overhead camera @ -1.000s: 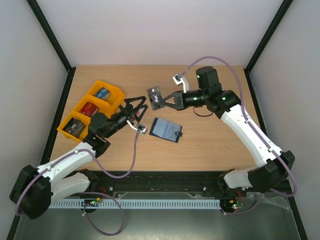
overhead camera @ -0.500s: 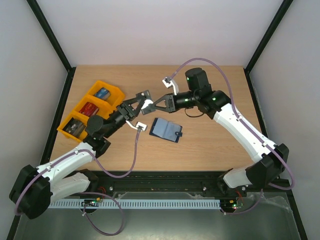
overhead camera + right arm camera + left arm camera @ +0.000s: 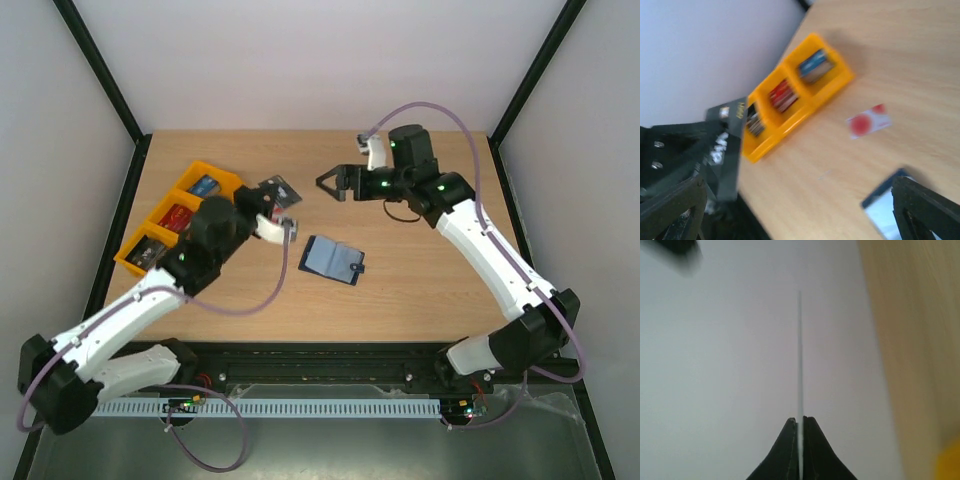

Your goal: Take the credit cards out of the card holder

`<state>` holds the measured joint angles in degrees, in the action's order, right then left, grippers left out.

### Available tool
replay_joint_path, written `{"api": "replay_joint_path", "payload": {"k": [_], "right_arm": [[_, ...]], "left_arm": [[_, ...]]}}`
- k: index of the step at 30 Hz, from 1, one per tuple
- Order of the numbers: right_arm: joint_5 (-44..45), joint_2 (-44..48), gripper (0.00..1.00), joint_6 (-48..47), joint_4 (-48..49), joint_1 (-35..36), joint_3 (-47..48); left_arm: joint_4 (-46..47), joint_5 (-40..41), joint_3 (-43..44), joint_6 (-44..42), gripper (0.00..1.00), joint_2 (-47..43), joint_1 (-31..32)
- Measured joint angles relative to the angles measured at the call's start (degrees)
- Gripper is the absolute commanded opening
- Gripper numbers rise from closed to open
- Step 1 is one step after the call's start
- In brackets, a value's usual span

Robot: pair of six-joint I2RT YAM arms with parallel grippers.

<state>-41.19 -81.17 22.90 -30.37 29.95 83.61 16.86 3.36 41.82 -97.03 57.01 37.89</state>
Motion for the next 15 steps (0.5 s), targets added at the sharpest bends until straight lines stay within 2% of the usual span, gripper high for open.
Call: {"api": "replay_joint_path", "payload": {"k": [3,5,7,12,15], "right_arm": [[5.3,0.0,0.99,0.5,-0.7,-3.5,-0.3],[8.6,0.0,0.99,0.6,-1.3,-5.3,-0.5],[10.8,0.0,0.99,0.5,-2.2,-5.7,-0.6],[13.4,-1.7,0.99,-0.8,-5.2,-5.8,0.6],[14.0,-2.3,0.99,-1.5,-6.0,-5.9,0.7]], "left_arm": [[-19.1,9.1,13.5,11.5,0.02,7.8,-2.8],[-31.4,13.3,22.2,19.7,0.02,15.0,-7.2],[-43.9,17.4,30.1,28.8,0.02,24.4,-14.4],[-66.6,21.9,37.6,45.8,0.02,39.5,-32.8],[-73.7,24.0,38.2,52.6,0.02,42.0,-41.7]]}}
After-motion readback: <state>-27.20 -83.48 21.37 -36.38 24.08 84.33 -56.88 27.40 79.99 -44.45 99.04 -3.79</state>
